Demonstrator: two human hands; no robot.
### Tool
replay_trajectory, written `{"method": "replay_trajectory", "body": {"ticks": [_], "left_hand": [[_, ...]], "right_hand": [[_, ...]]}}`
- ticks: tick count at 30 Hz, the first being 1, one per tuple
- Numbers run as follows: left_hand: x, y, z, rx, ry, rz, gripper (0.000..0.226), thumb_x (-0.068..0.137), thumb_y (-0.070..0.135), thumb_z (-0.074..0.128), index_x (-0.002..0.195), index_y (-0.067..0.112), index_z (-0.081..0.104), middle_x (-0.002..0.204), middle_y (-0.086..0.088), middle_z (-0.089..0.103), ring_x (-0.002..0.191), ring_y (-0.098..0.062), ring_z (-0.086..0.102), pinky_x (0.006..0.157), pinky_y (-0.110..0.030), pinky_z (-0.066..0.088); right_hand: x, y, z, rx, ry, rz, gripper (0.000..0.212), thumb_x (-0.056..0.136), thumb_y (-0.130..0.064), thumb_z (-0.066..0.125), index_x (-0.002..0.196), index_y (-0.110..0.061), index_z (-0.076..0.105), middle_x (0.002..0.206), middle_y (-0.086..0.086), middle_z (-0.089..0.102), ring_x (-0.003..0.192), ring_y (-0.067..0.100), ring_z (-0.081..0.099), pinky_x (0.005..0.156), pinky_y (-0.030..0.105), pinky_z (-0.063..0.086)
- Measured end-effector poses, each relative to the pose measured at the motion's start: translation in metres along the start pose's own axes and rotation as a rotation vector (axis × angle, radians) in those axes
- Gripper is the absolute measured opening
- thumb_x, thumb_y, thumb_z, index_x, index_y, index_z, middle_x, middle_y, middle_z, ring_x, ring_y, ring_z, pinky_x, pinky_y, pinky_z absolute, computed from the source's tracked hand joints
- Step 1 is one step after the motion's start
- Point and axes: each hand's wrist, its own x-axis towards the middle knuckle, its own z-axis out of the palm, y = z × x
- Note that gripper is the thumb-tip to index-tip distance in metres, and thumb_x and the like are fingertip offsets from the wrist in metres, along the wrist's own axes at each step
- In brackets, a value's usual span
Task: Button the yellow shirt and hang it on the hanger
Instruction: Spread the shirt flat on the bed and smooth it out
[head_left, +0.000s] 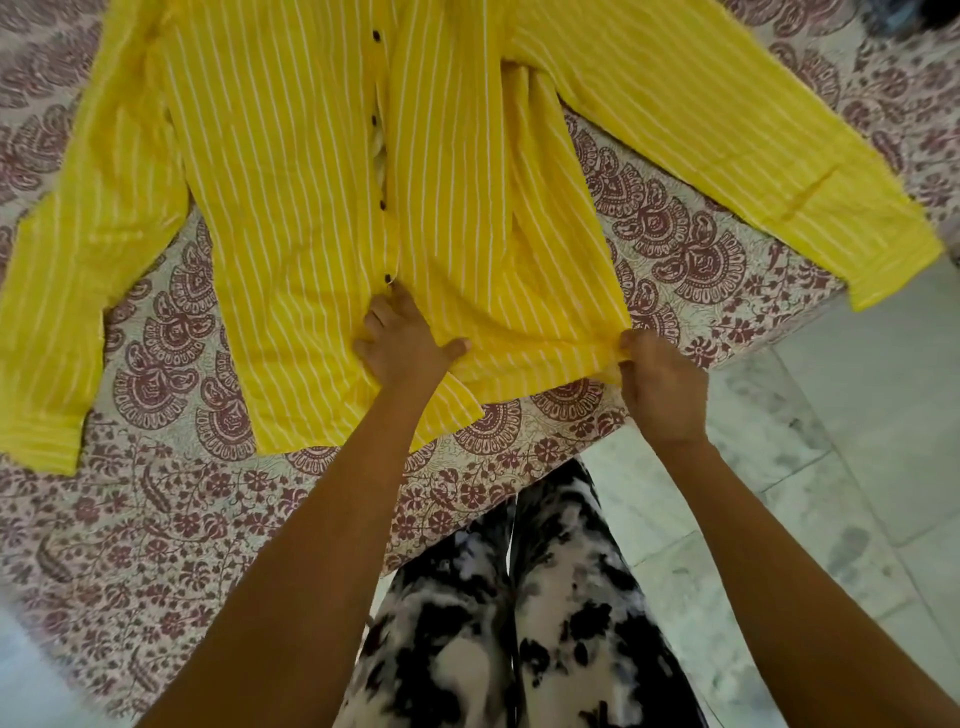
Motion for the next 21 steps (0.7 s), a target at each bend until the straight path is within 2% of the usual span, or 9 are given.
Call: {"method": "replay_trajectory", "body": {"ticks": [3,7,10,12,14,15,17,19,21], "left_hand": [[-0.004,-0.005,0.002,-0.058,0.014,-0.043,0.111,0.068,0.064,0.066,0.146,0.007,0.011,0.146,-0.019,0.025,0.134,-0.036,0.028,0.102,-0.055,0.029],[-0.001,-0.006,0.004,-0.129,0.066,-0.061,0.069,0.079,0.049,0.064,0.13,0.009,0.041,0.132,-0.018,0.048,0.124,-0.036,0.042,0.097,-0.049,0.035],[0.006,-0.002,0.005,-0.144,-0.027,0.149,0.037,0.085,0.038,0.061,0.1,0.004,0.059,0.109,-0.019,0.058,0.107,-0.036,0.053,0.085,-0.044,0.042],[0.008,-0.001,0.0,-0.22,-0.082,0.239,0.03,0.087,0.032,0.06,0.071,0.006,0.054,0.088,-0.016,0.055,0.091,-0.034,0.054,0.073,-0.04,0.04],[0.003,-0.008,-0.005,-0.304,-0.091,0.213,0.04,0.087,0.025,0.06,0.055,0.016,0.037,0.069,-0.004,0.041,0.077,-0.029,0.047,0.065,-0.034,0.031],[-0.001,-0.013,-0.006,-0.339,-0.084,0.192,0.042,0.087,0.023,0.06,0.054,0.016,0.036,0.066,-0.001,0.037,0.075,-0.027,0.045,0.064,-0.032,0.029],[-0.008,-0.024,-0.001,-0.369,-0.13,0.177,0.034,0.087,0.027,0.061,0.062,0.01,0.045,0.069,-0.004,0.043,0.075,-0.029,0.05,0.065,-0.032,0.033],[-0.014,-0.03,-0.001,-0.36,-0.268,0.191,0.038,0.085,0.042,0.062,0.073,0.007,0.055,0.07,-0.006,0.051,0.073,-0.026,0.054,0.065,-0.035,0.039],[-0.012,-0.032,-0.006,-0.334,-0.367,0.195,0.044,0.082,0.052,0.06,0.072,0.009,0.058,0.065,-0.003,0.054,0.067,-0.022,0.055,0.066,-0.036,0.044]], "right_hand": [[-0.008,0.004,0.001,0.078,0.052,0.34,0.028,0.075,-0.017,0.034,0.102,-0.013,0.044,0.071,0.02,0.062,0.058,0.04,0.059,0.05,0.036,0.043],[-0.026,0.006,0.008,0.006,0.058,0.428,0.024,0.074,-0.016,0.037,0.096,-0.01,0.043,0.079,0.02,0.06,0.06,0.039,0.057,0.047,0.032,0.036],[-0.041,0.011,0.014,-0.106,-0.059,0.465,0.025,0.073,-0.018,0.036,0.092,-0.005,0.045,0.085,0.021,0.055,0.061,0.037,0.053,0.049,0.03,0.031],[-0.046,0.015,0.016,-0.152,-0.131,0.532,0.037,0.073,-0.022,0.029,0.095,0.0,0.051,0.089,0.023,0.055,0.066,0.039,0.054,0.053,0.035,0.034],[-0.041,0.013,0.015,-0.165,-0.189,0.608,0.041,0.072,-0.023,0.032,0.098,0.002,0.052,0.093,0.025,0.054,0.073,0.04,0.055,0.058,0.04,0.039],[-0.036,0.009,0.014,-0.175,-0.238,0.636,0.039,0.073,-0.022,0.039,0.101,0.002,0.051,0.097,0.026,0.054,0.078,0.042,0.055,0.062,0.042,0.04],[-0.024,0.002,0.011,-0.186,-0.404,0.728,0.048,0.076,-0.025,0.049,0.116,0.002,0.047,0.112,0.028,0.05,0.096,0.043,0.053,0.075,0.047,0.041],[-0.009,-0.004,0.006,-0.168,-0.574,0.845,0.062,0.079,-0.034,0.058,0.128,-0.003,0.039,0.129,0.026,0.042,0.115,0.042,0.044,0.091,0.049,0.037],[0.005,-0.007,-0.001,-0.229,-0.674,0.86,0.068,0.076,-0.03,0.067,0.131,-0.007,0.036,0.136,0.023,0.036,0.124,0.04,0.037,0.1,0.05,0.034]]}}
